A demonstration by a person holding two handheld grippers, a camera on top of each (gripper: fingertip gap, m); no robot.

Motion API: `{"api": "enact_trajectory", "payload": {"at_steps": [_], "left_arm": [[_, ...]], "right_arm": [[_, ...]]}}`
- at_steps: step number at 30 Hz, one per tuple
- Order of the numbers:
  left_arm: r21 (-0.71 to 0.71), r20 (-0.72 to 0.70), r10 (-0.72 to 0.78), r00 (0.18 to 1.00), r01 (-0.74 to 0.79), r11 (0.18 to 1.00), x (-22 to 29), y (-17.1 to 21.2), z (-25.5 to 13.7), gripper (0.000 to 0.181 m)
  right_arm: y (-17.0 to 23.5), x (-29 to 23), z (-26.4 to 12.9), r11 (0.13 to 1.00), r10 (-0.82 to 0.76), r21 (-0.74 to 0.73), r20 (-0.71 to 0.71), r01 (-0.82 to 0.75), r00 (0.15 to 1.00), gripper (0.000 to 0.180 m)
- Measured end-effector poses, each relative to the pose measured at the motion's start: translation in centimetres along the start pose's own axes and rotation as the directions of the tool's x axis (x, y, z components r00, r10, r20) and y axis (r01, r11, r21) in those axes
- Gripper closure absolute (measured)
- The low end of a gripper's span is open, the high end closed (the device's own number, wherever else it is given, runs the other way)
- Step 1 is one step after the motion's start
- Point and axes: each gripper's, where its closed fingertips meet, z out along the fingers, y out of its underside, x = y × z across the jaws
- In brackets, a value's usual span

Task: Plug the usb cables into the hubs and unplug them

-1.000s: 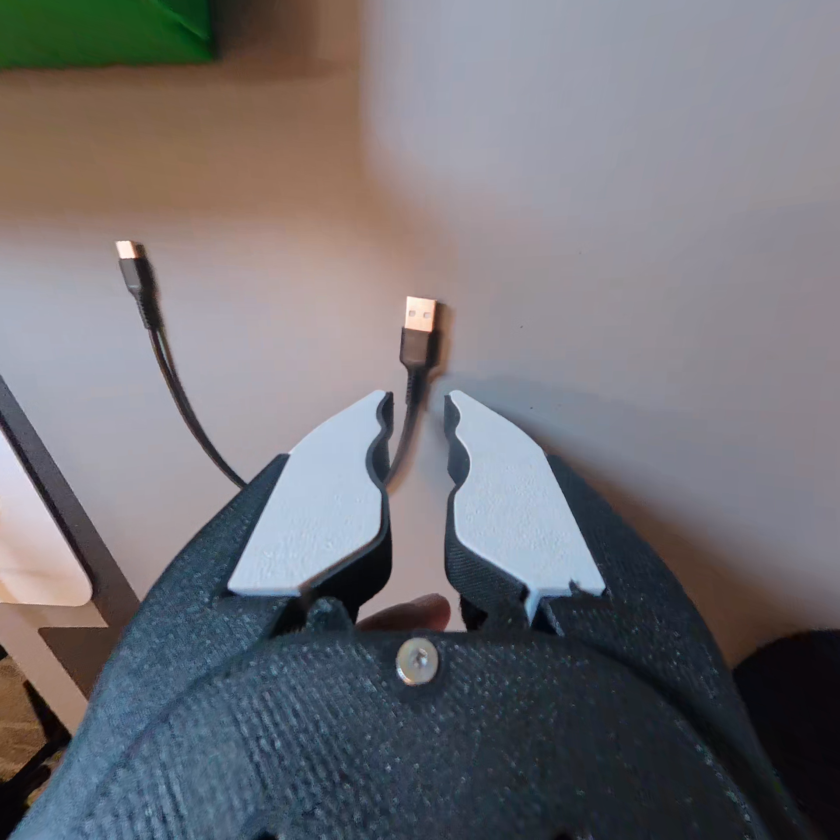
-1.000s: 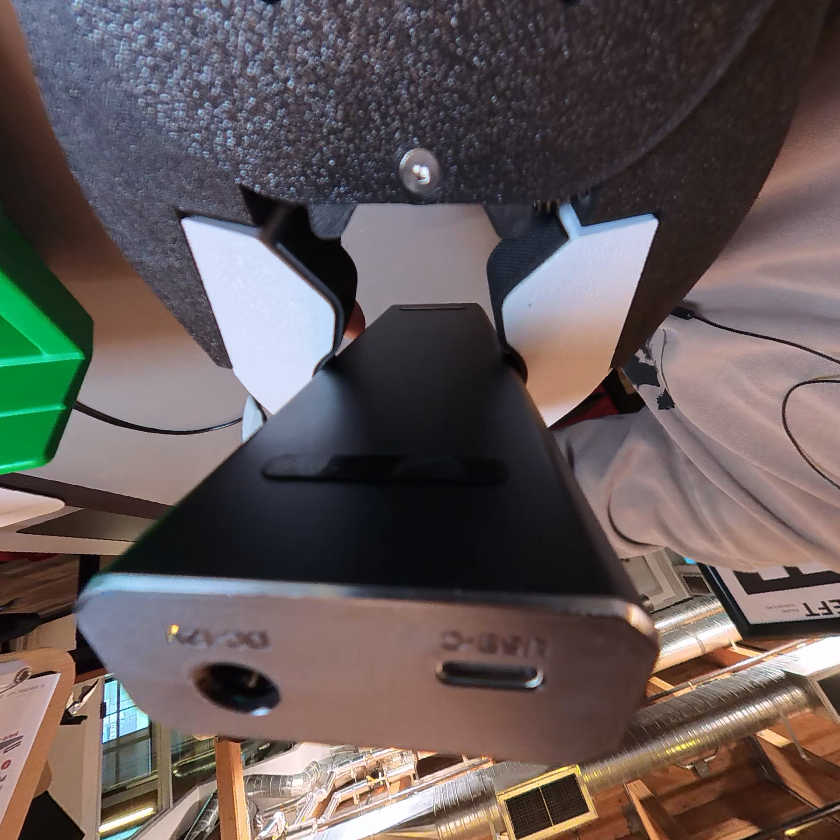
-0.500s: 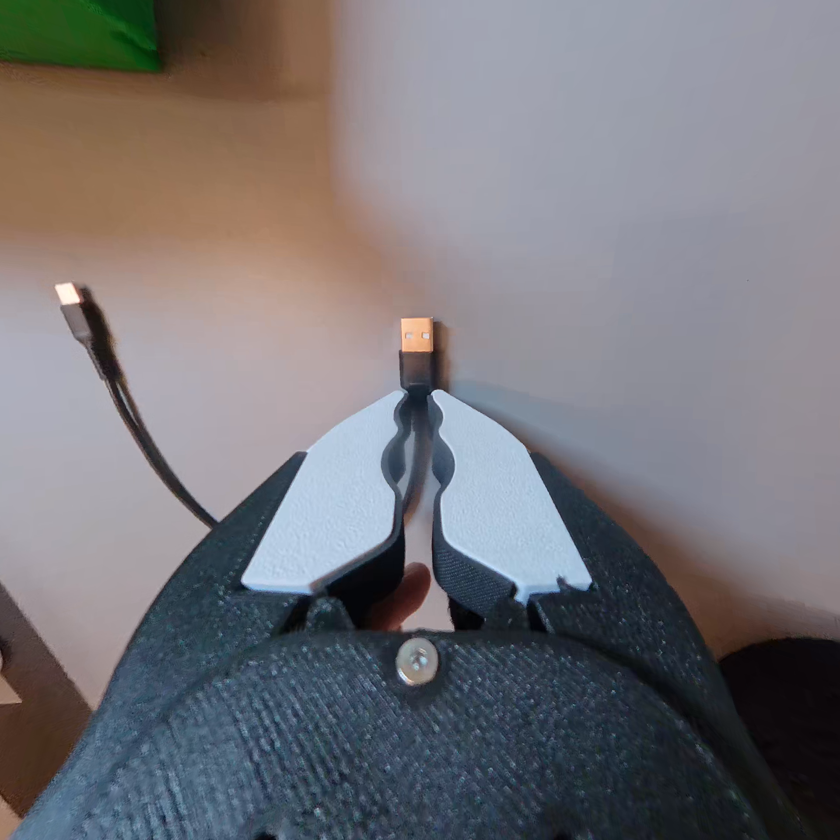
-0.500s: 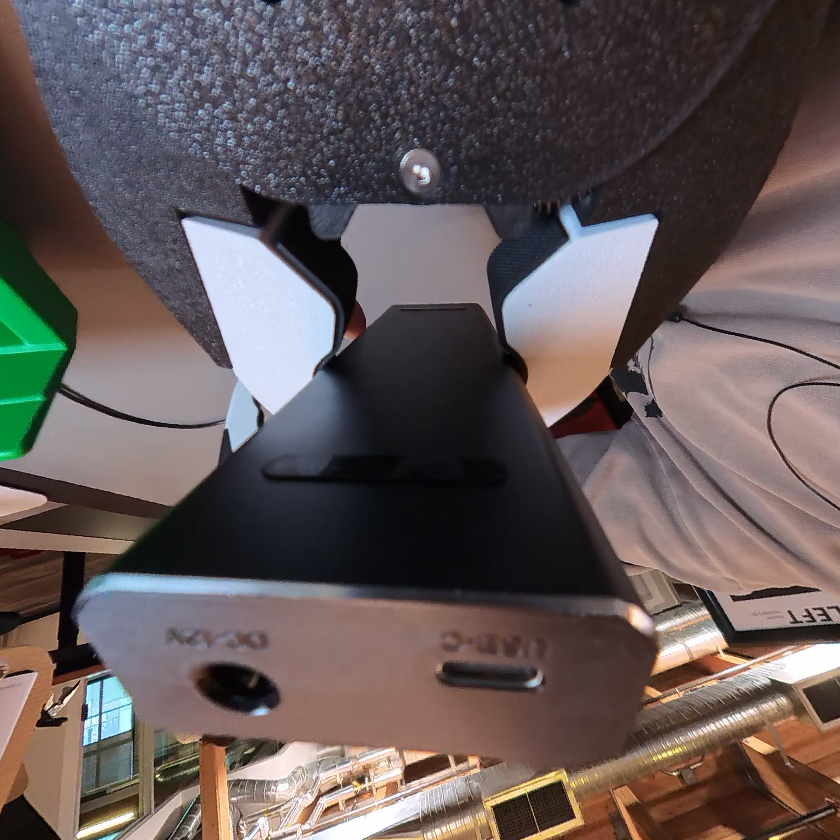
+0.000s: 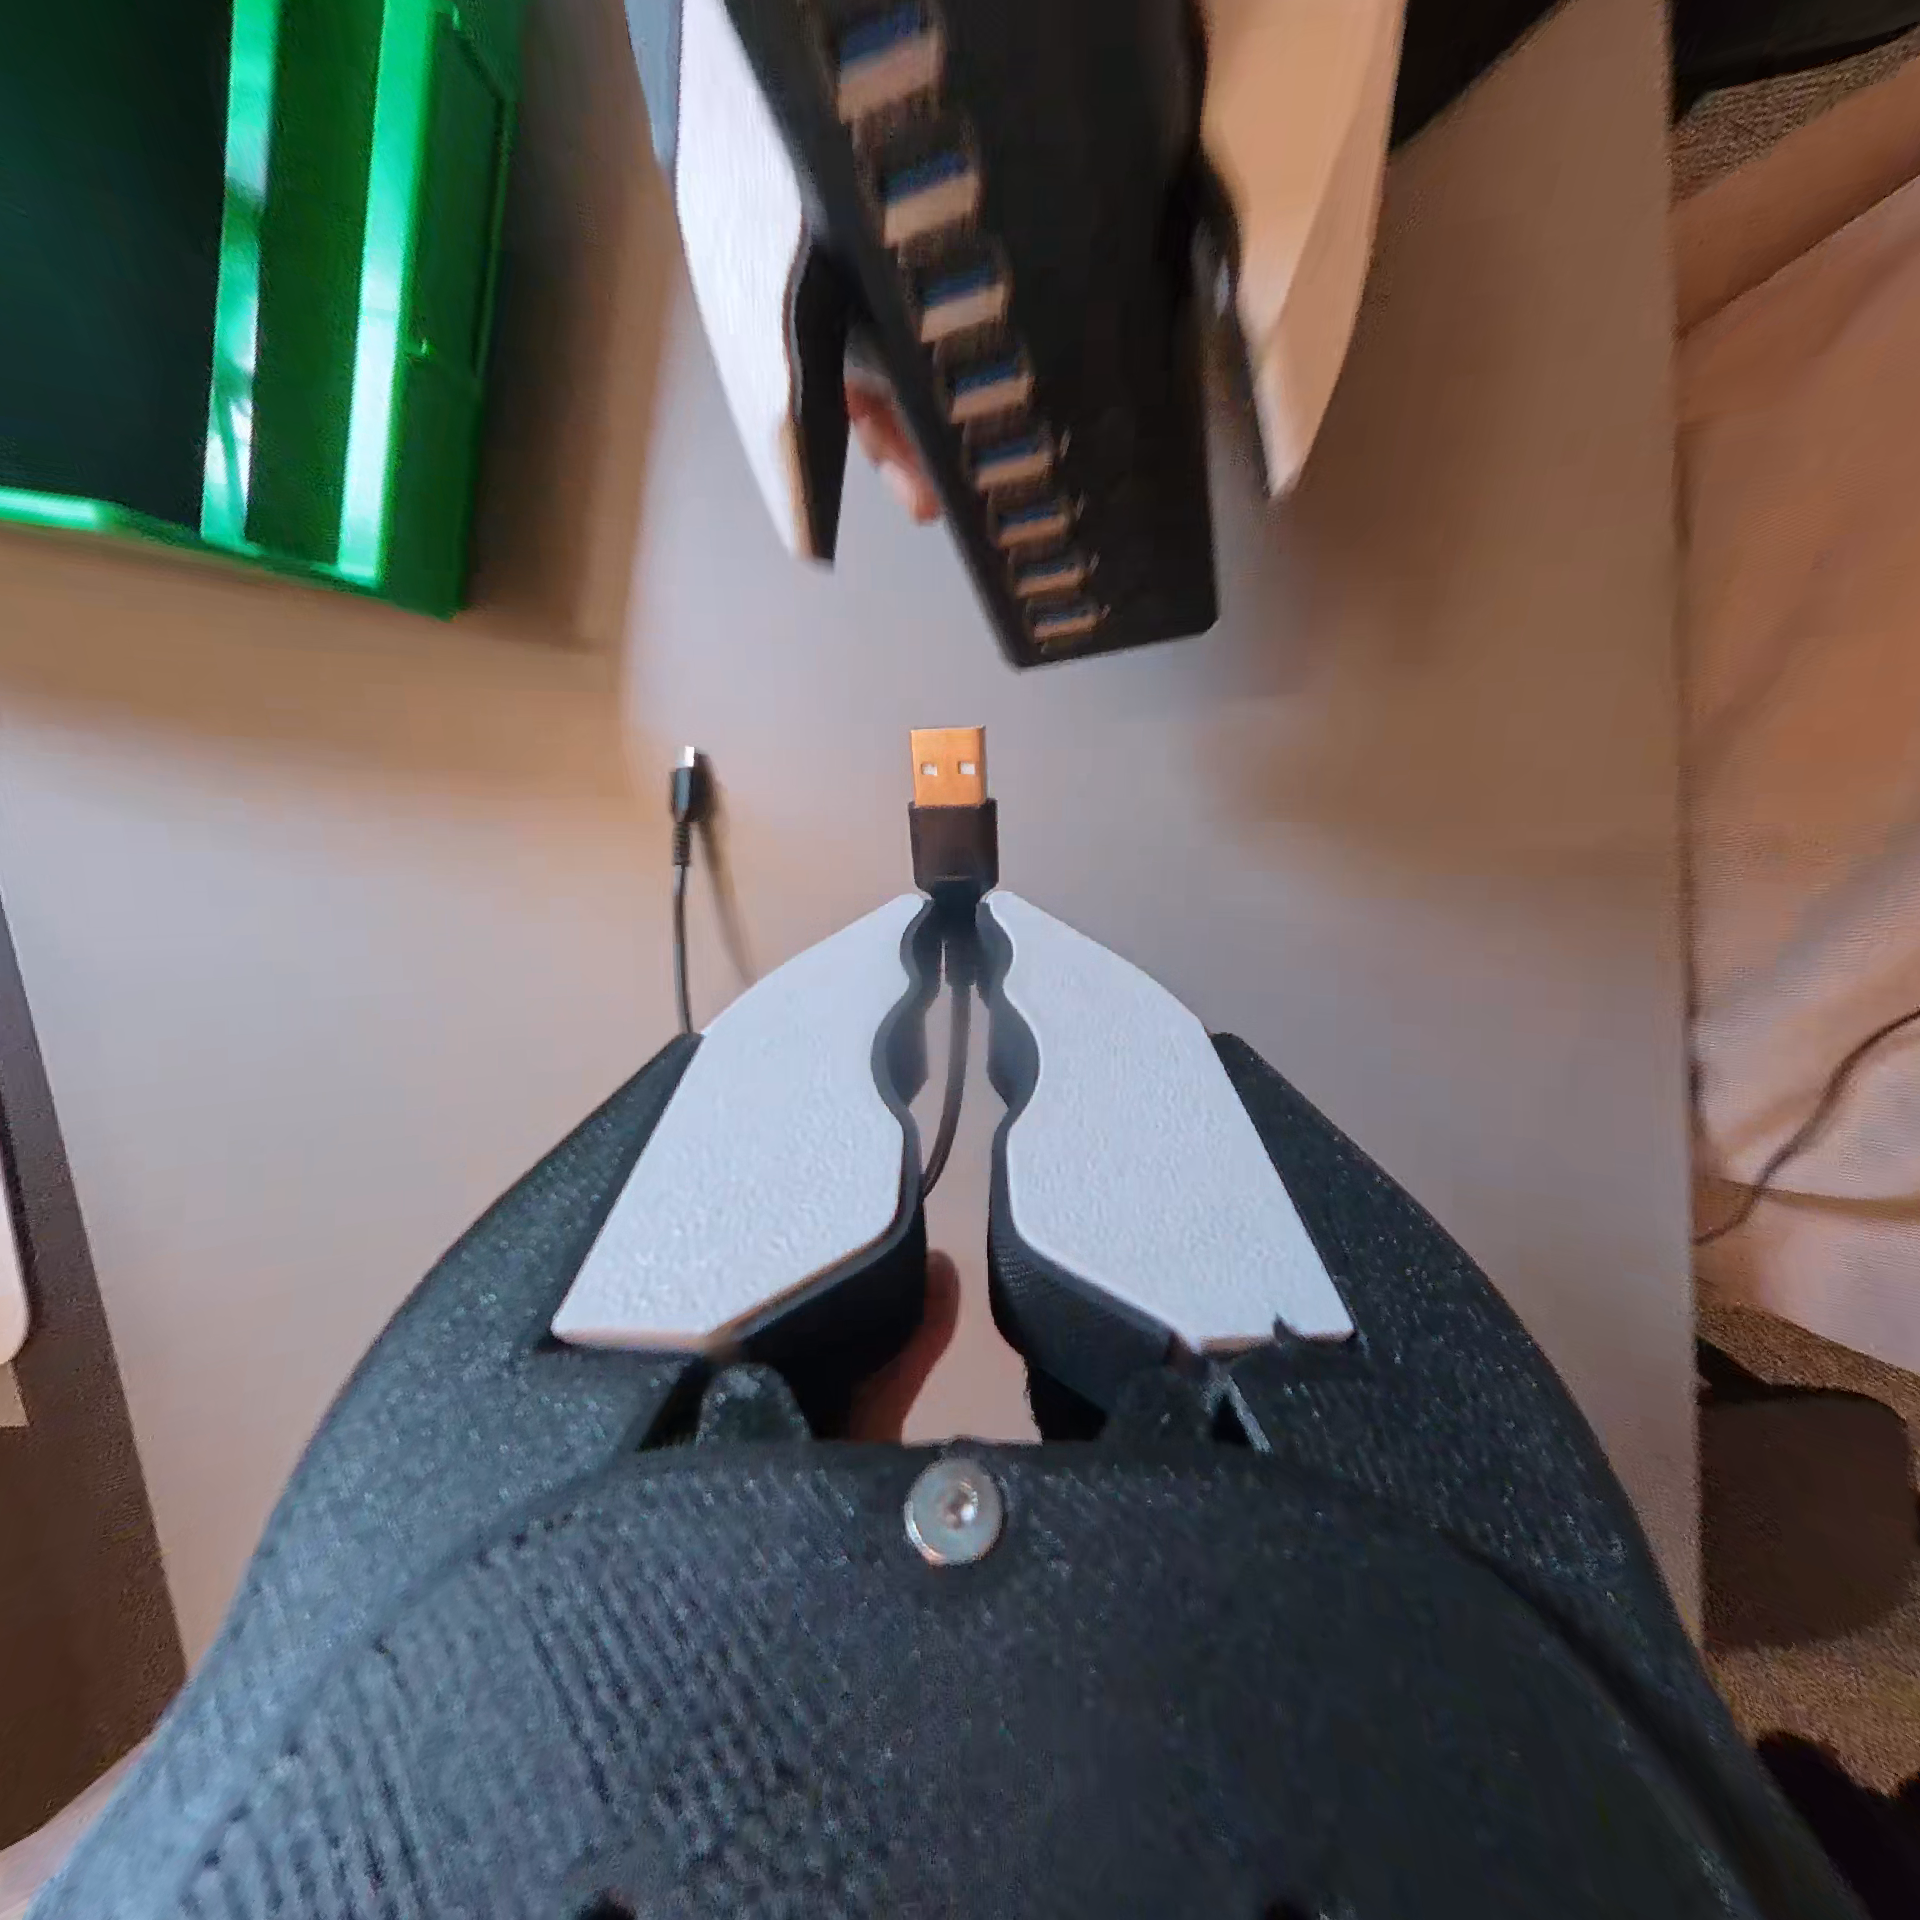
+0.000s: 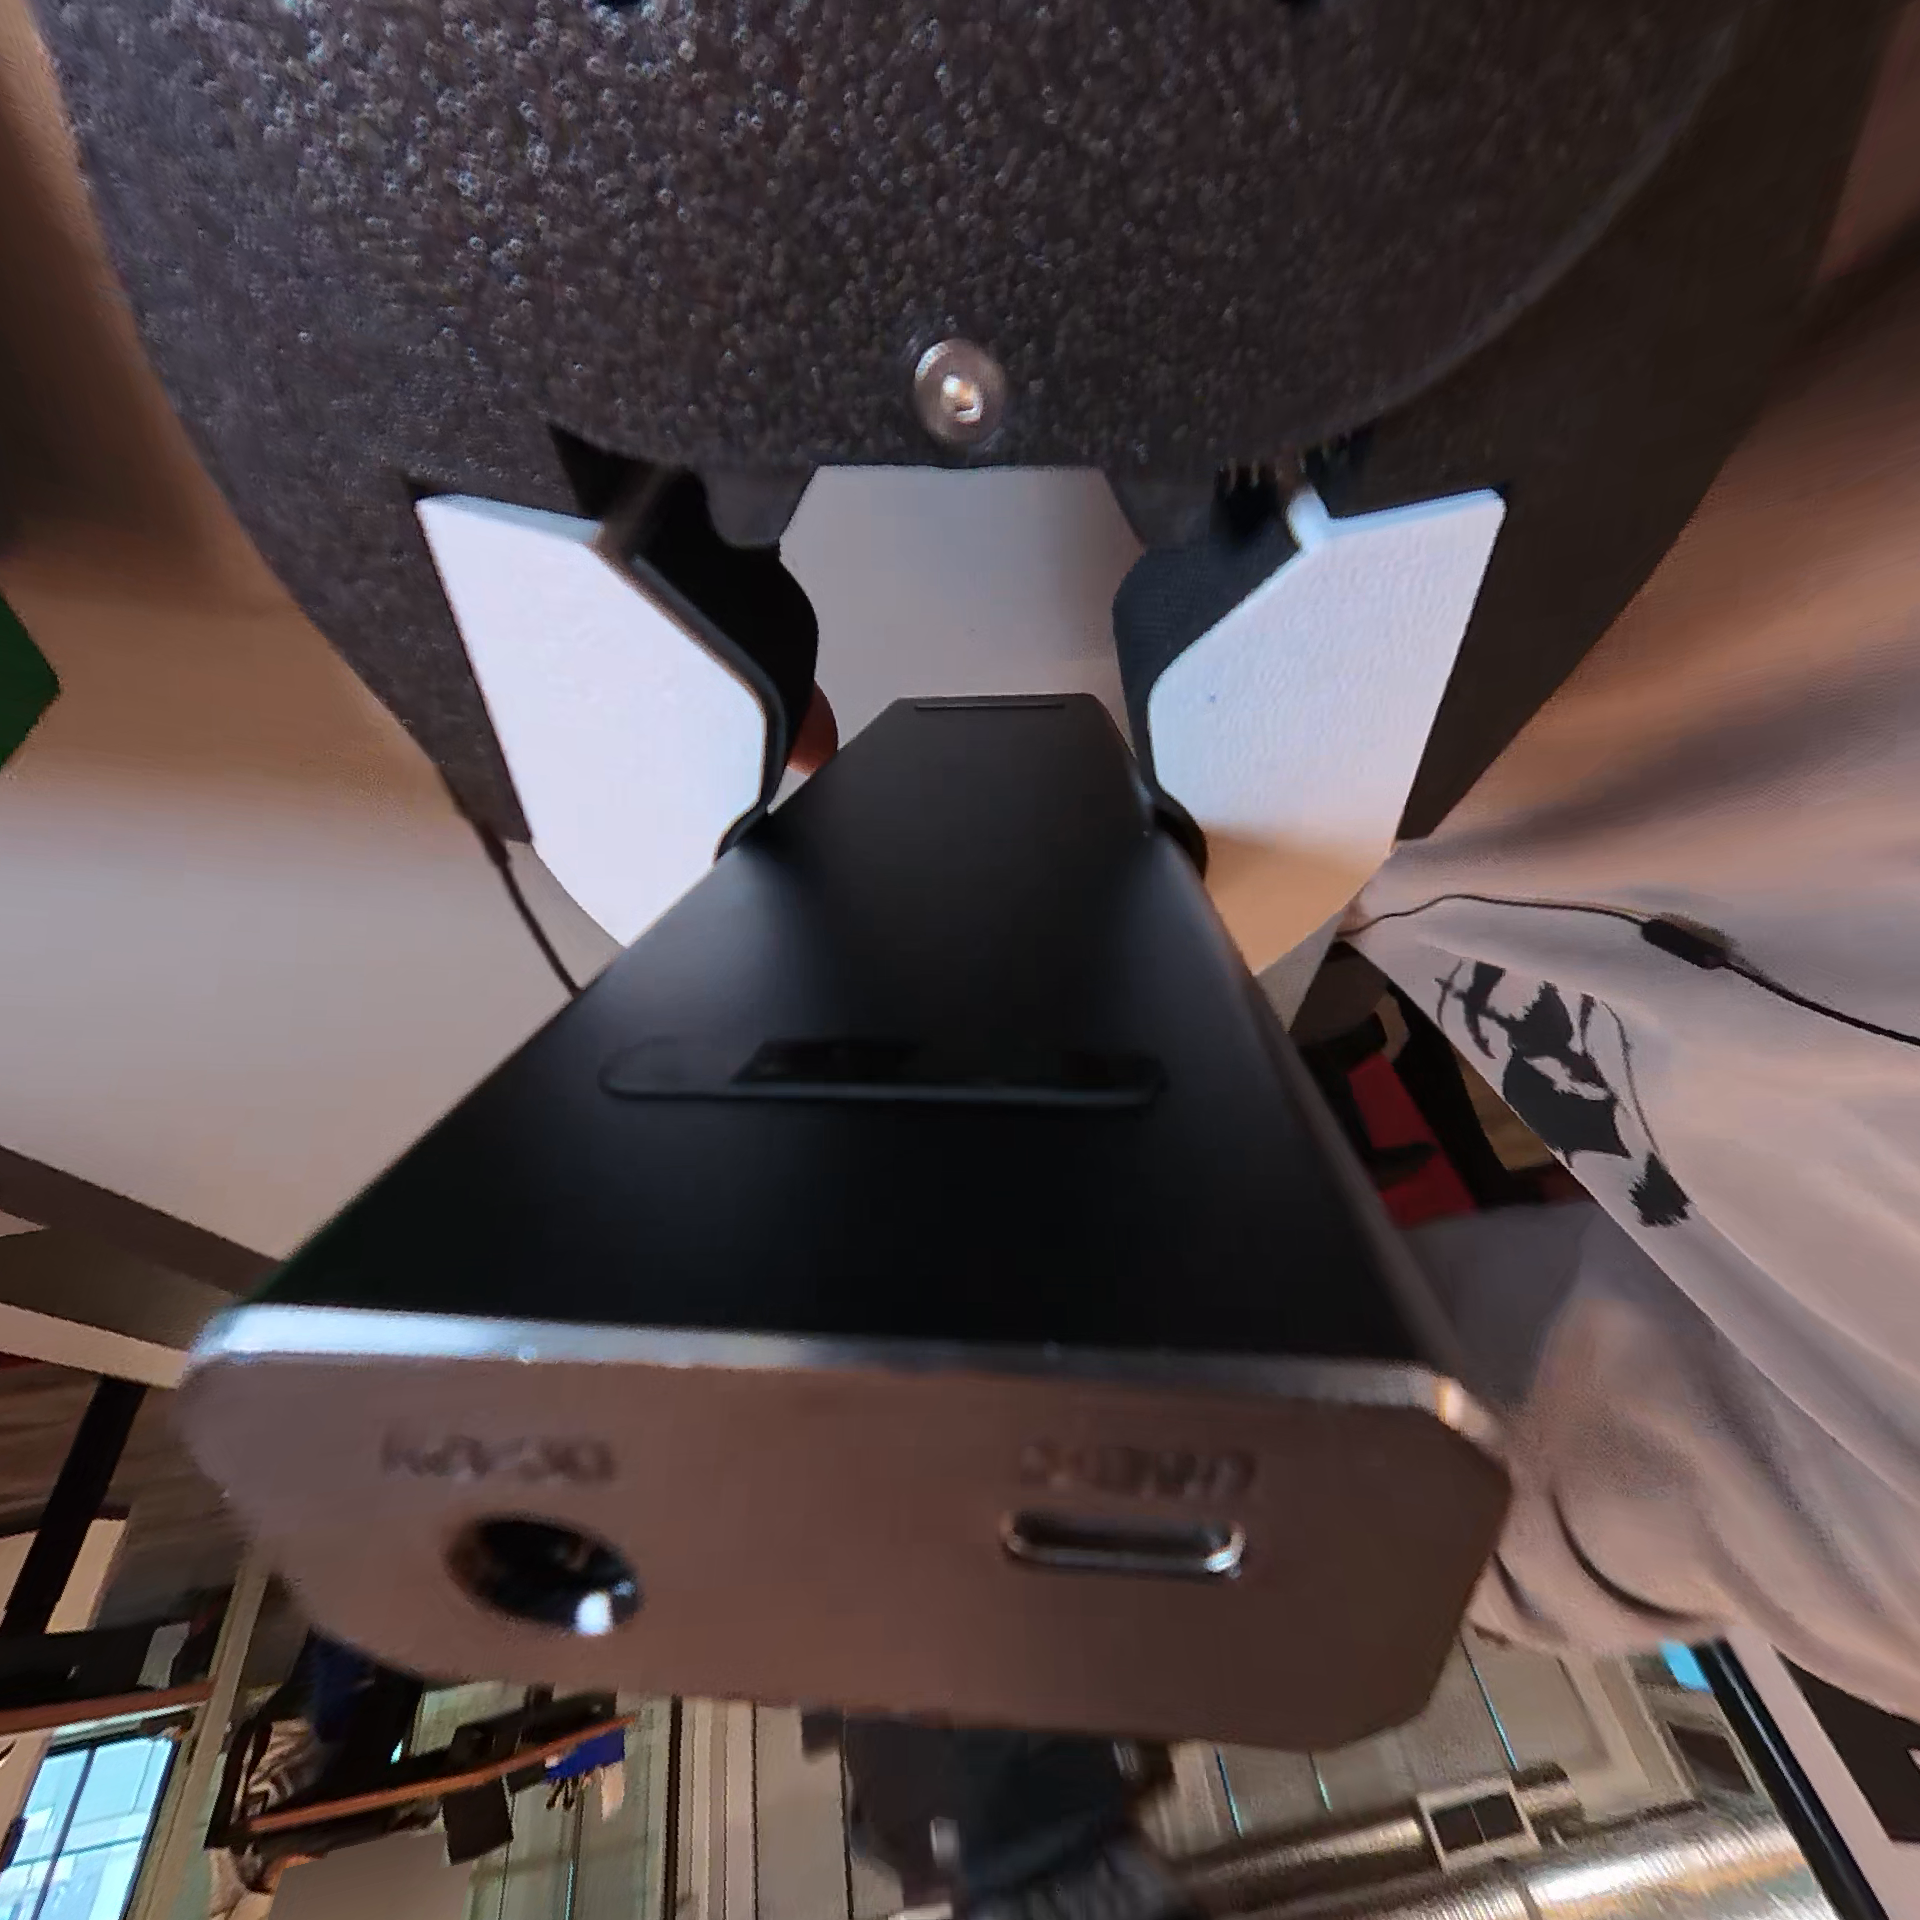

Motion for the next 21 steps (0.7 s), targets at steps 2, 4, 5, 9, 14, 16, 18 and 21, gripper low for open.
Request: {"api": "enact_trajectory", "payload": {"at_steps": [2,4,5,9,14,16,18,21], "left_arm": [[-0.019,-0.023,0.014,1.0,-0.014,1.0,0.6,-1.4,-0.9,0.174],[-0.037,-0.052,0.001,0.999,-0.003,0.999,0.9,-2.9,-1.2,0.174],[-0.051,-0.065,-0.005,0.998,0.002,0.999,0.9,-3.4,-1.1,0.174],[-0.139,-0.095,-0.019,0.995,0.006,0.99,0.5,-4.5,-0.3,0.174],[-0.232,-0.11,-0.011,0.994,-0.015,0.973,0.0,-5.0,0.1,0.174],[-0.251,-0.122,-0.007,0.993,-0.024,0.968,-0.1,-5.4,0.3,0.174],[-0.268,-0.128,-0.001,0.992,-0.034,0.963,-0.2,-5.7,0.3,0.174],[-0.29,-0.135,0.002,0.991,-0.041,0.956,-0.3,-6.2,0.2,0.174]], "right_arm": [[0.4,-0.3,0.8,0.999,-0.029,-0.04,-0.018,0.029,0.999,0.108],[0.7,-0.5,1.3,0.996,-0.056,-0.071,-0.033,0.054,0.998,0.108],[0.8,-0.6,1.5,0.994,-0.067,-0.084,-0.04,0.064,0.997,0.108],[1.3,-0.5,1.5,0.988,-0.1,-0.123,-0.066,0.091,0.993,0.108],[1.9,0.4,0.9,0.978,-0.133,-0.179,-0.115,0.111,0.984,0.108],[2.2,0.8,0.8,0.973,-0.141,-0.2,-0.132,0.113,0.981,0.107],[2.4,1.0,0.7,0.967,-0.155,-0.223,-0.142,0.121,0.978,0.108],[2.8,1.2,0.6,0.96,-0.173,-0.249,-0.153,0.131,0.973,0.108]]}}
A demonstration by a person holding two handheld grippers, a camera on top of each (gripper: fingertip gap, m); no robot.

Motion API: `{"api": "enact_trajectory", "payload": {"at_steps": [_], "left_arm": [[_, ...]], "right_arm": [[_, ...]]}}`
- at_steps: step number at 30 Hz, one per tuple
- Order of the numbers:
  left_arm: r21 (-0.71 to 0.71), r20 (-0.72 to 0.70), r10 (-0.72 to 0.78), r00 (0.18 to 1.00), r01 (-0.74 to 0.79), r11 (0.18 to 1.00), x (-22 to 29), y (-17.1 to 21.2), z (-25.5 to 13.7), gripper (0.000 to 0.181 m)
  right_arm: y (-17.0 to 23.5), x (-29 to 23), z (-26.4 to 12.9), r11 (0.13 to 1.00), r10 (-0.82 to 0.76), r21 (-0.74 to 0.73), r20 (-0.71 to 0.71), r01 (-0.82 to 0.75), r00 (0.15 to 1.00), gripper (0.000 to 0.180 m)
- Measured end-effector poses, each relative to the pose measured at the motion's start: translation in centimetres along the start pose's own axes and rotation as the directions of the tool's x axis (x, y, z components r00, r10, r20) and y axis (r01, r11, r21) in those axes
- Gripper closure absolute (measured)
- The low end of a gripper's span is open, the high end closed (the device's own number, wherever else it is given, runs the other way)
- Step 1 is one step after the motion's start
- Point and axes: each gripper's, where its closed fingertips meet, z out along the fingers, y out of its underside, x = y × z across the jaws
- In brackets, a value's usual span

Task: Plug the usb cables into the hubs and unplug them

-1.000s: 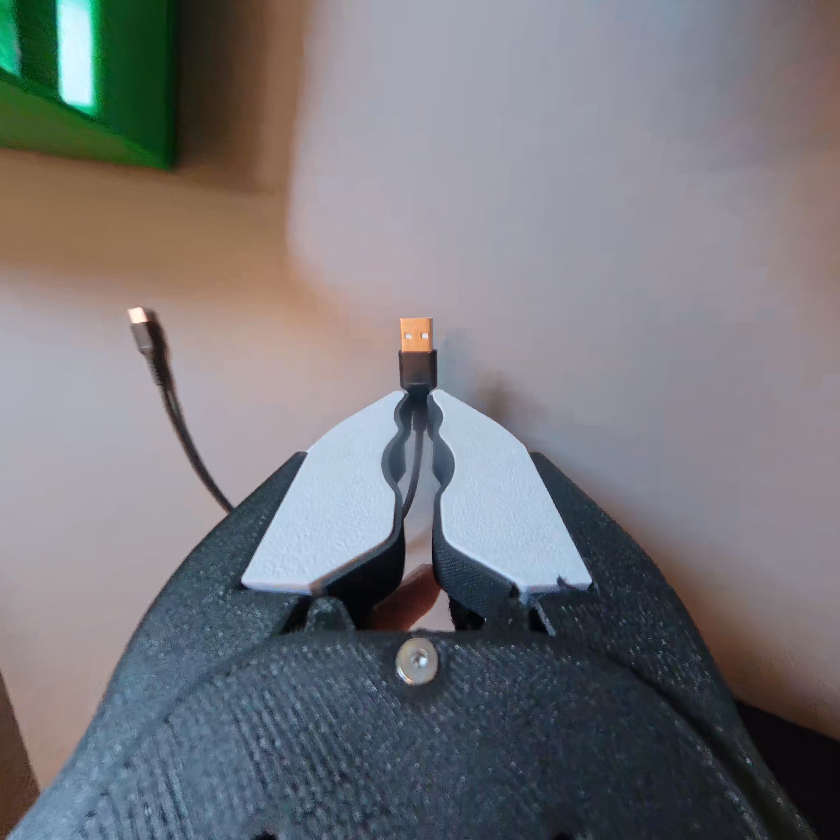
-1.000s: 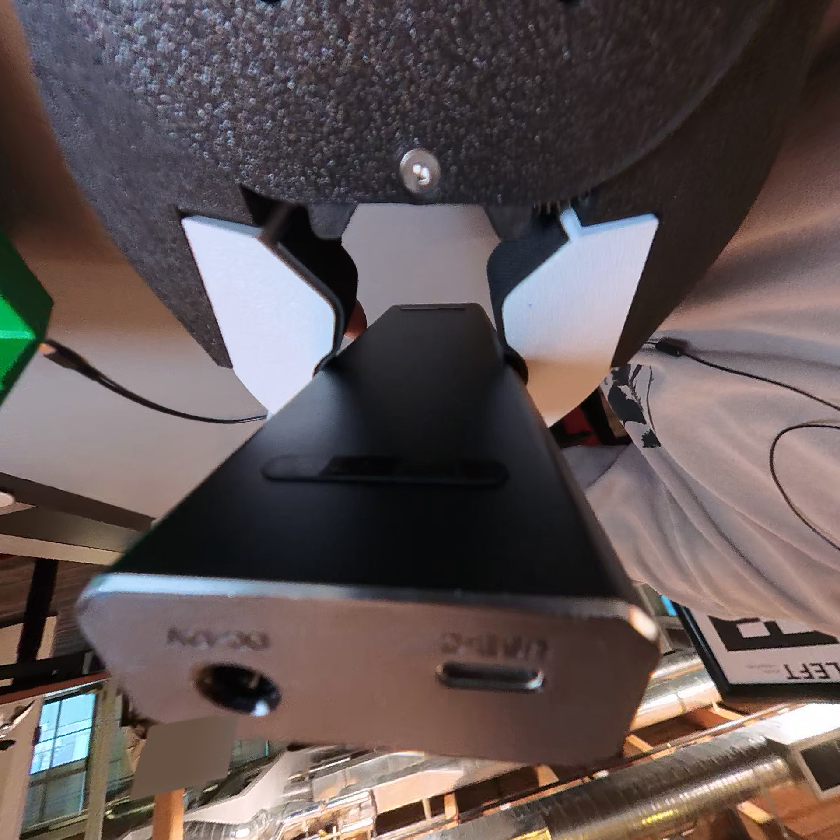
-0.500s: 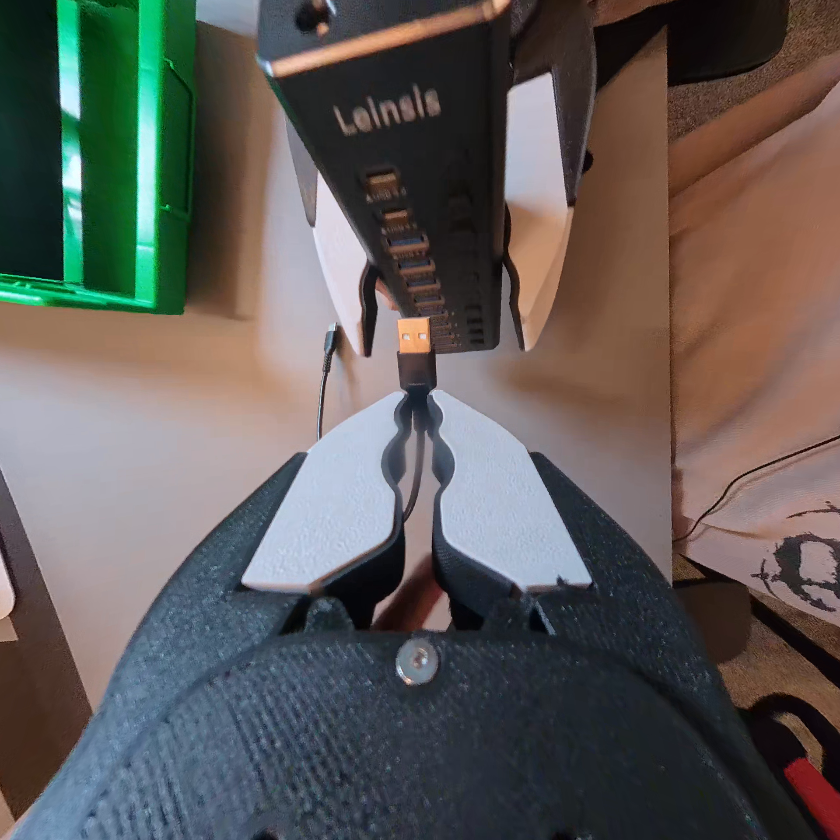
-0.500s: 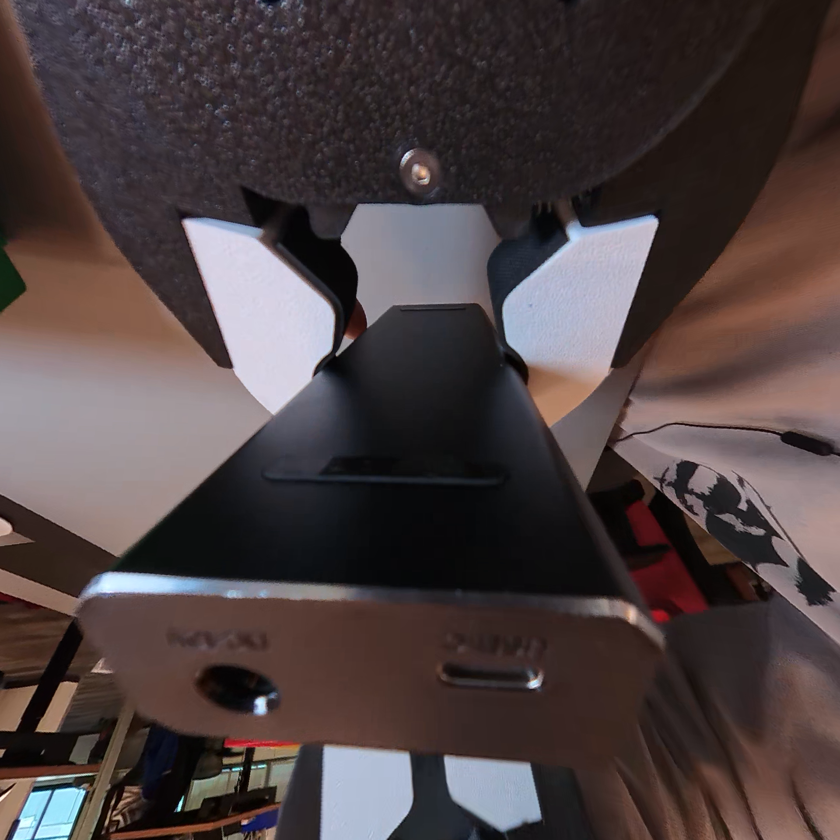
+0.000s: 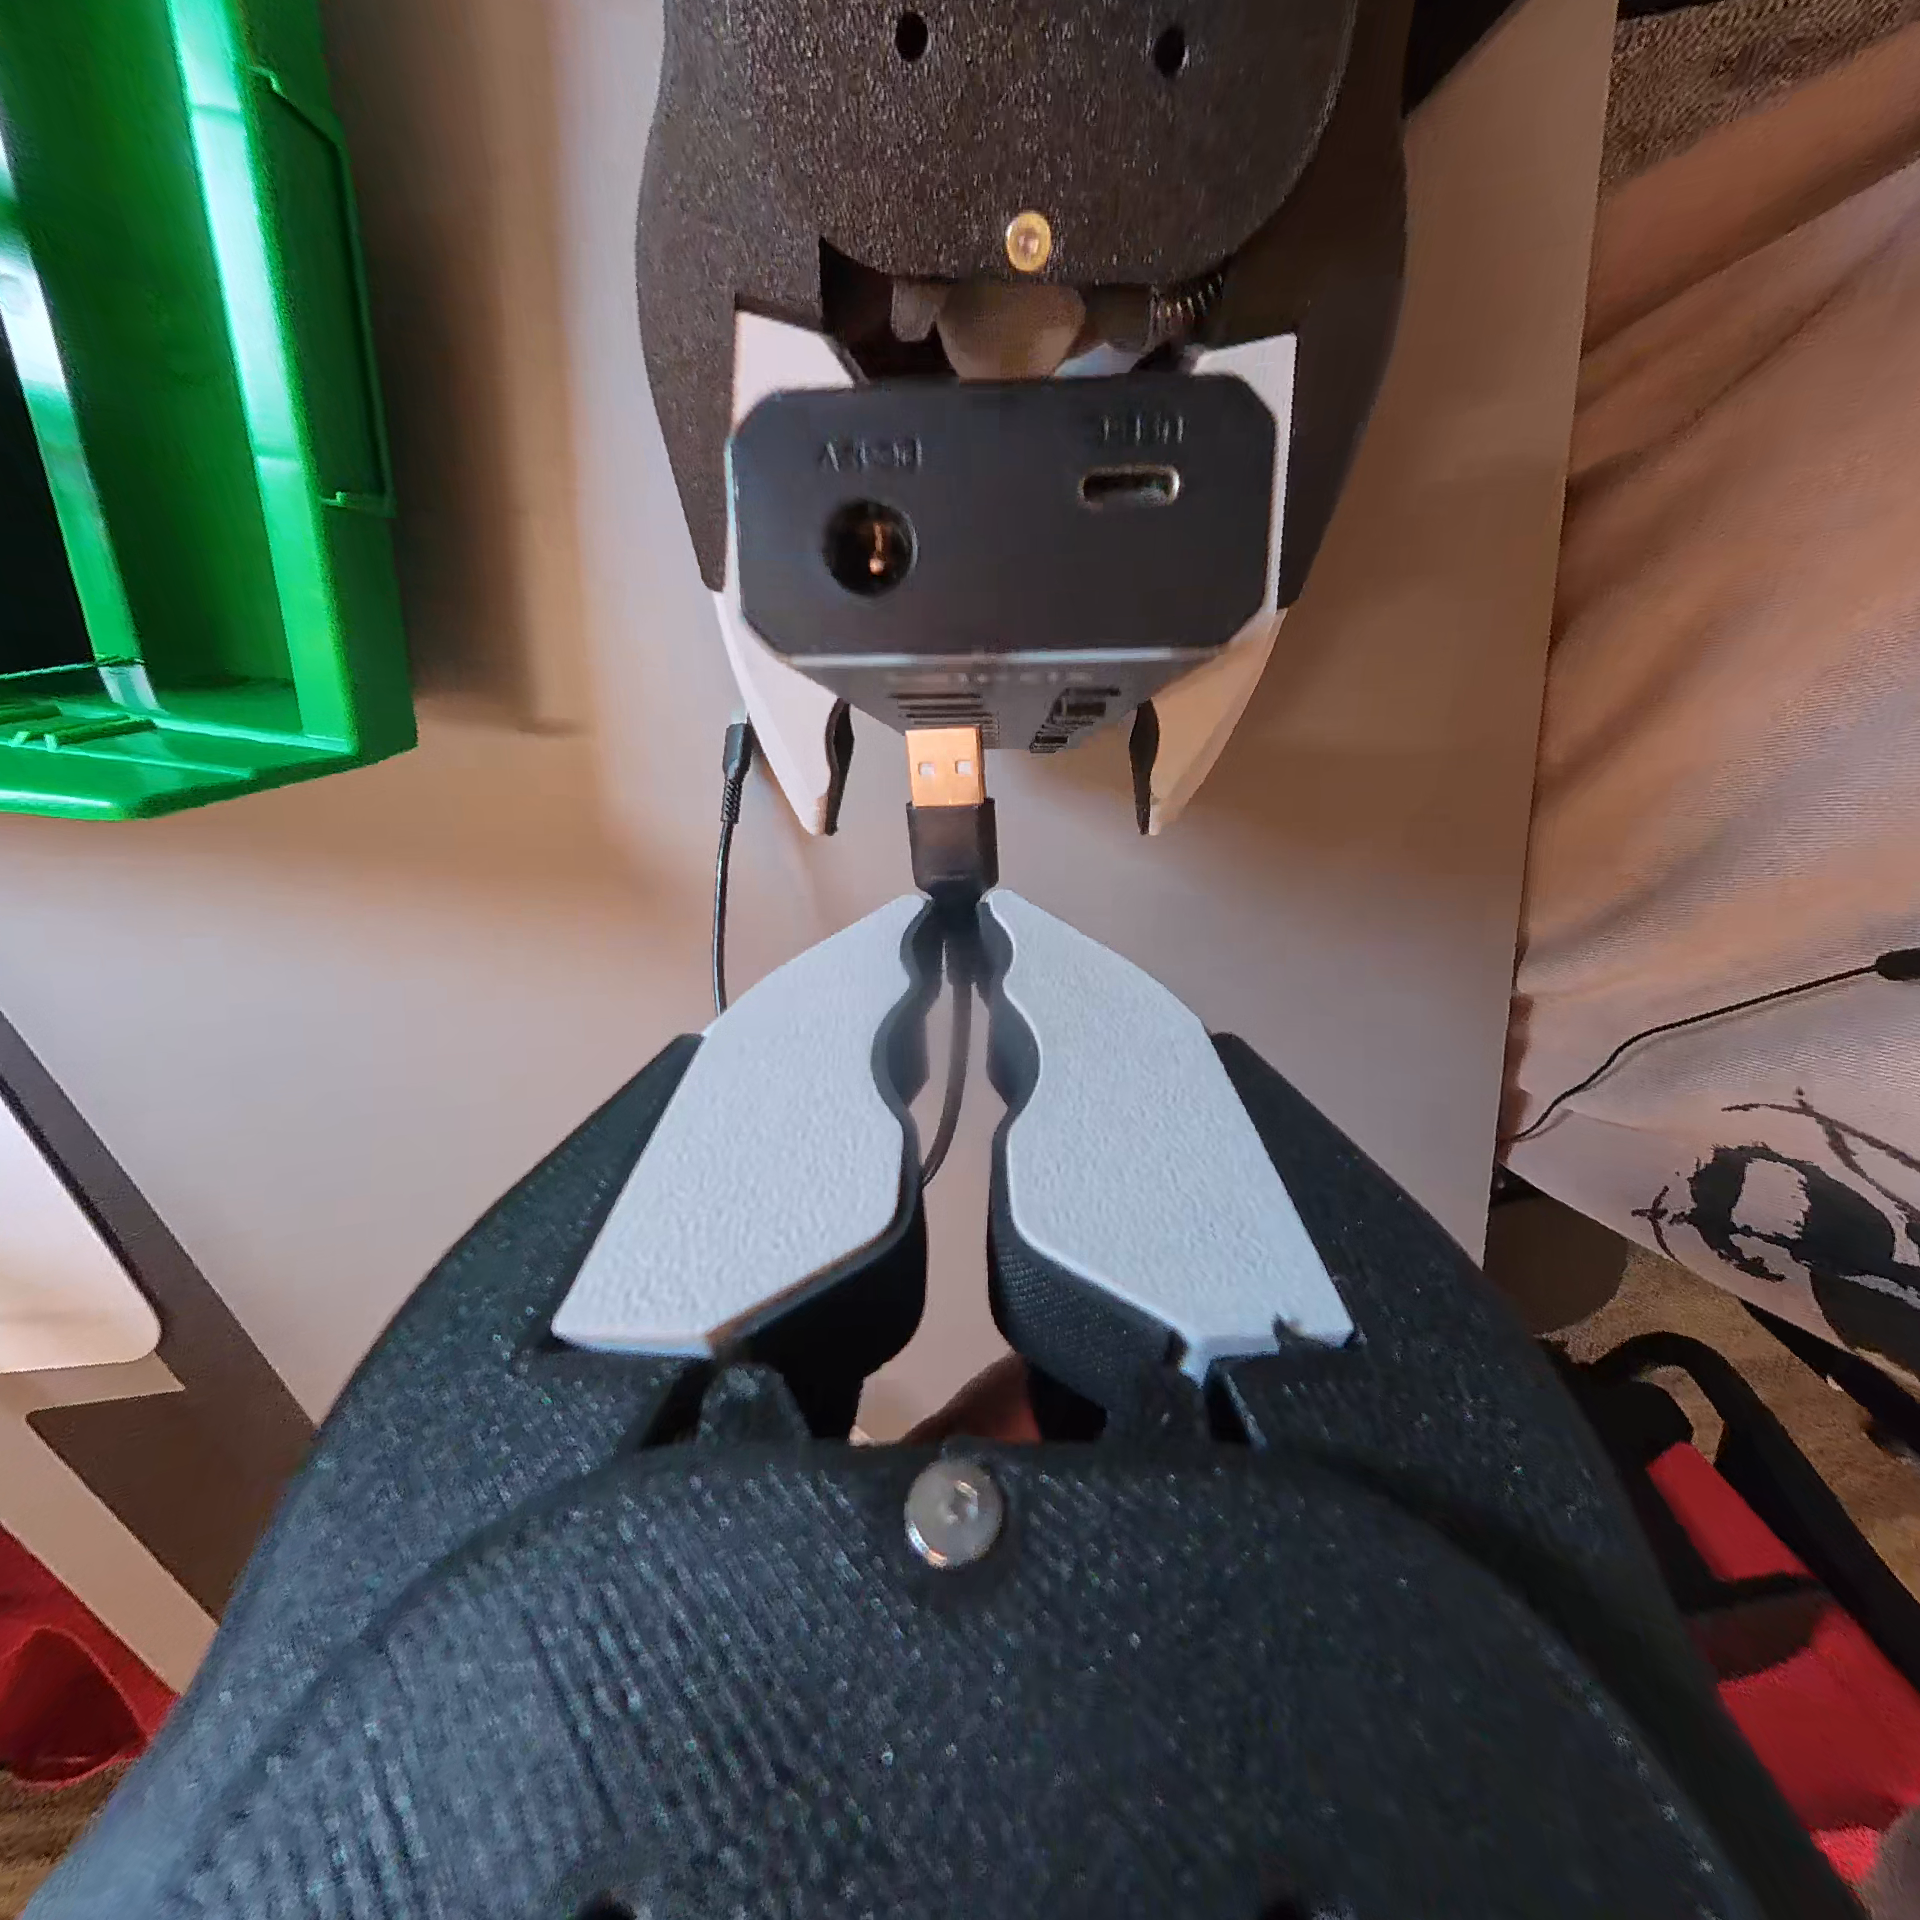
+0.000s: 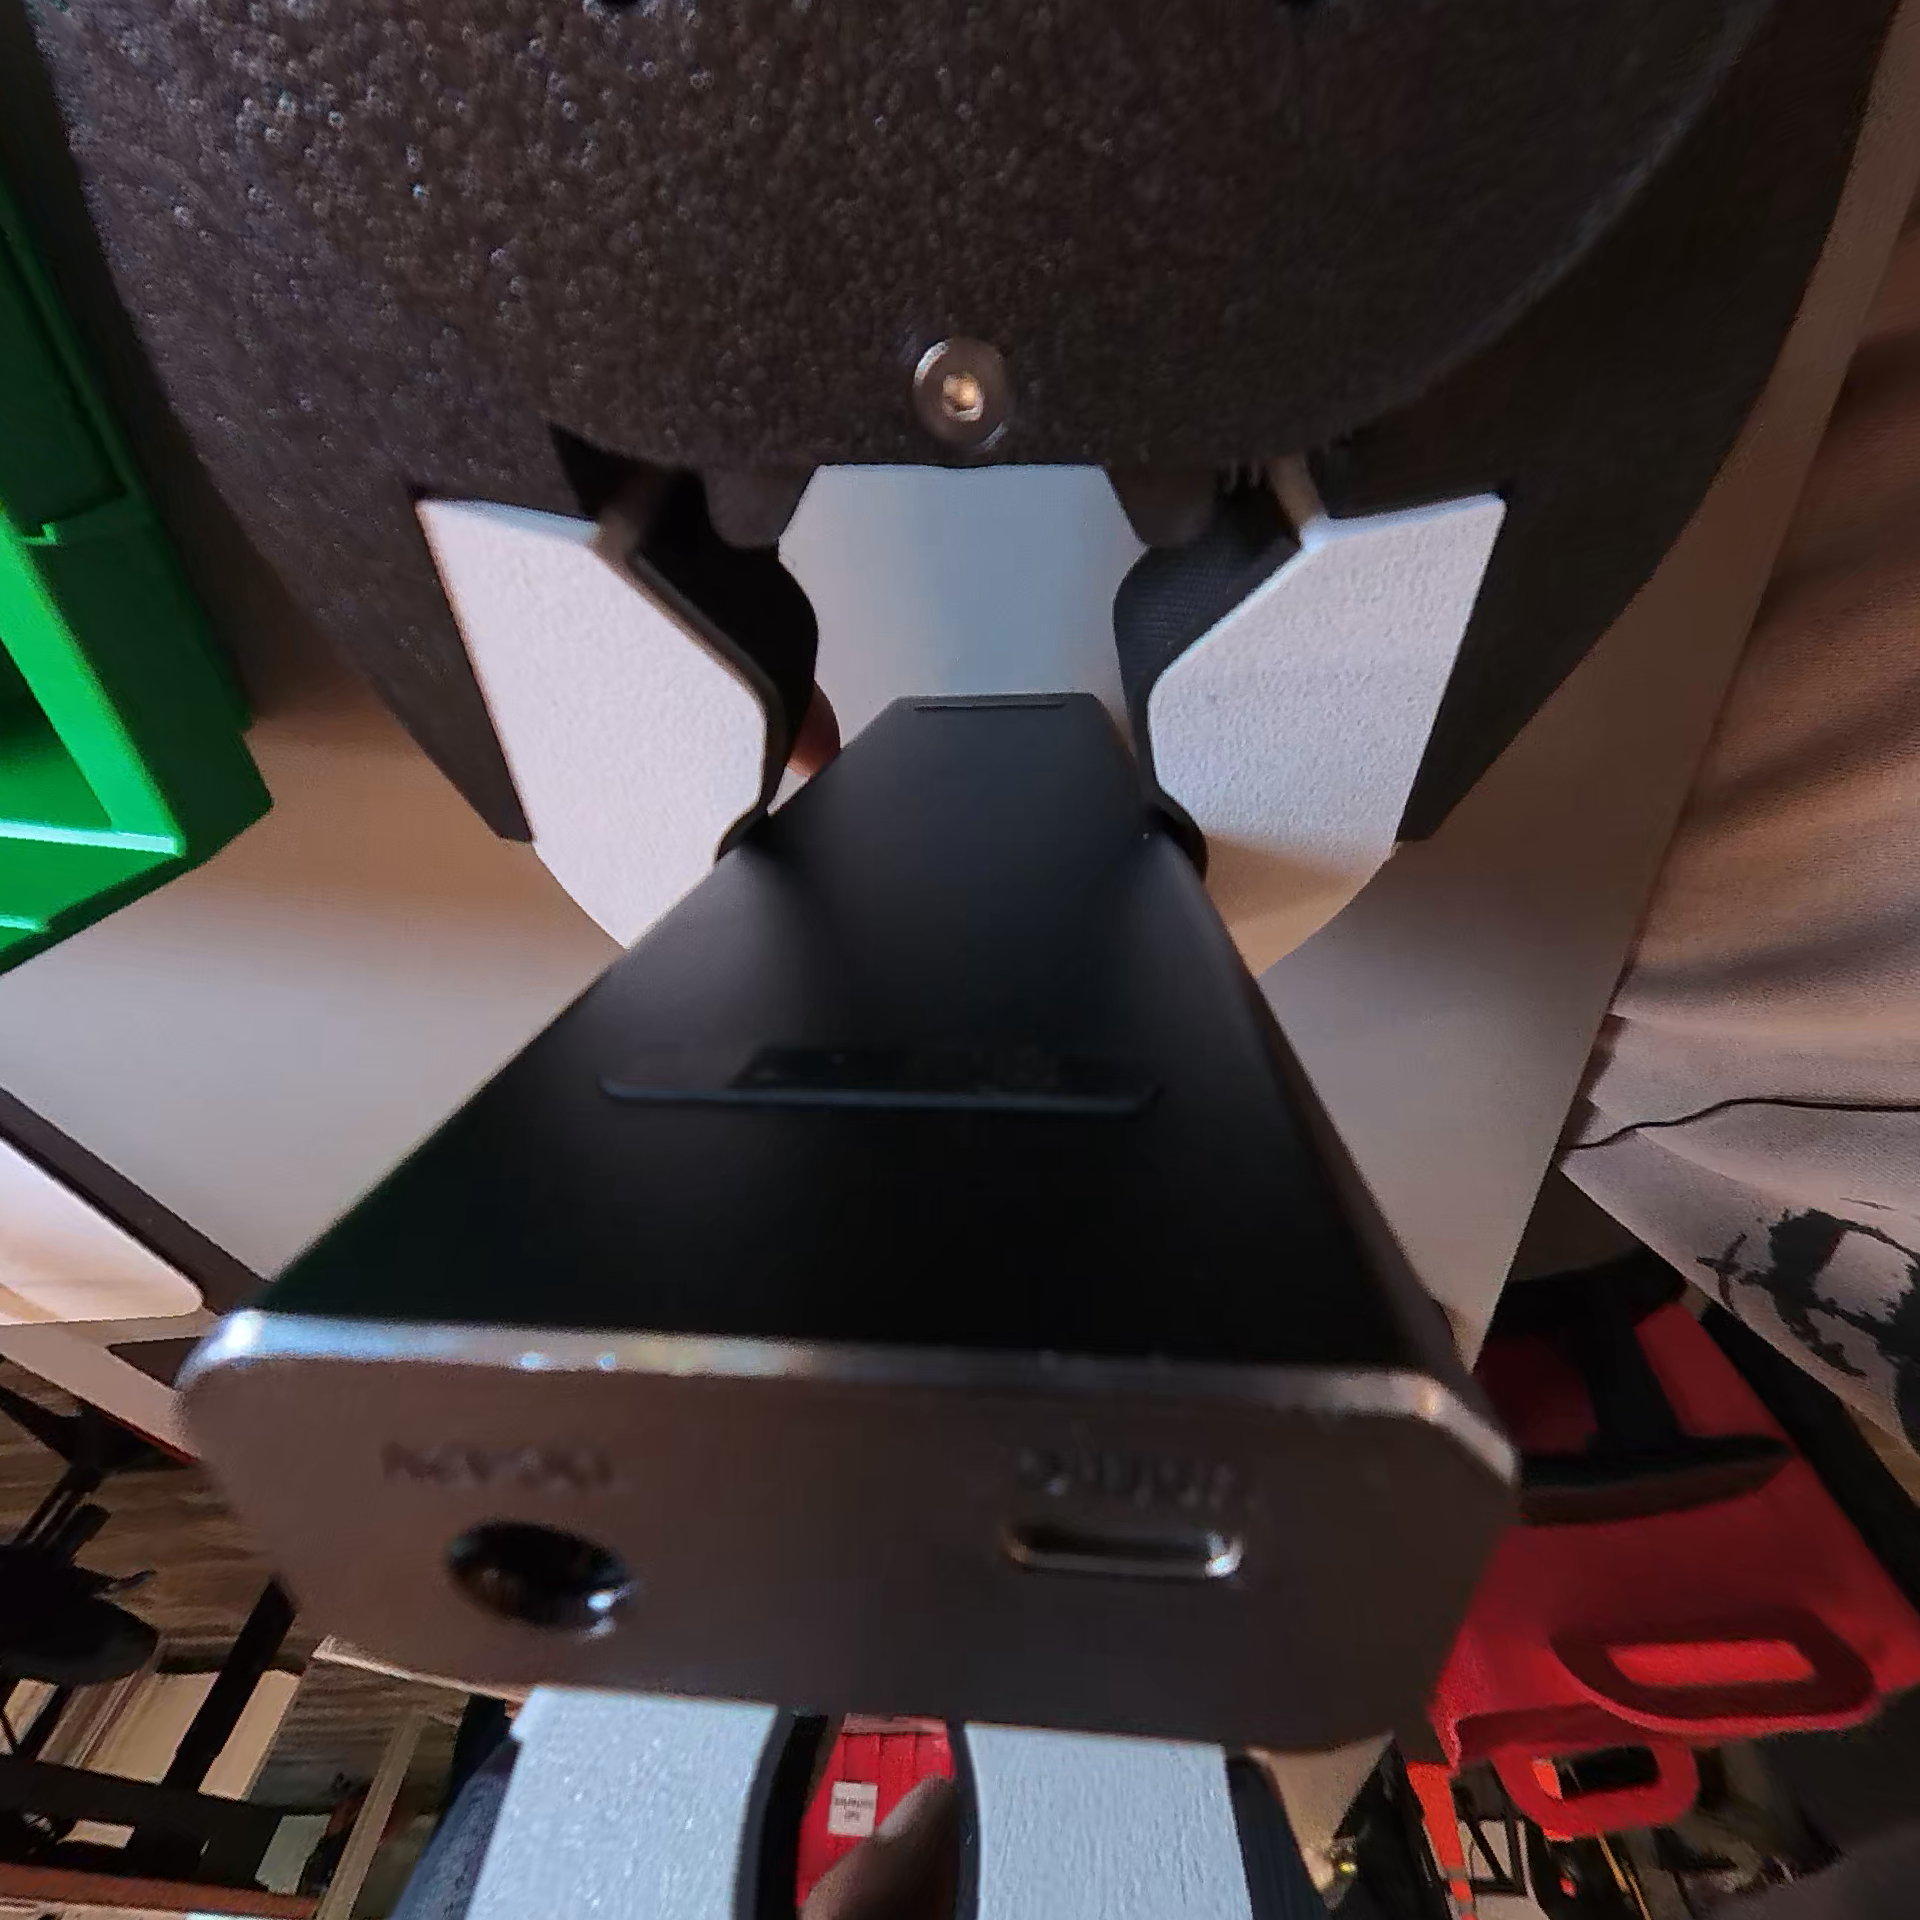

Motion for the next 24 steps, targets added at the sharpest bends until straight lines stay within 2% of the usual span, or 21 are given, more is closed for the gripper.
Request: {"api": "enact_trajectory", "payload": {"at_steps": [11,20,24], "left_arm": [[-0.185,0.006,0.042,0.999,-0.04,0.982,0.7,0.0,-0.2,0.174],[-0.195,0.04,0.111,0.993,-0.101,0.976,1.0,-0.8,-0.9,0.175],[-0.058,0.038,0.085,0.996,-0.082,0.995,0.8,-2.0,-1.8,0.175]], "right_arm": [[0.2,-0.6,0.3,0.999,-0.036,-0.031,0.005,0.036,0.999,0.108],[-0.5,-0.9,-0.3,1.0,-0.023,0.013,0.026,0.023,0.999,0.108],[-0.8,-0.9,-0.9,0.999,-0.019,0.046,0.037,0.017,0.999,0.108]]}}
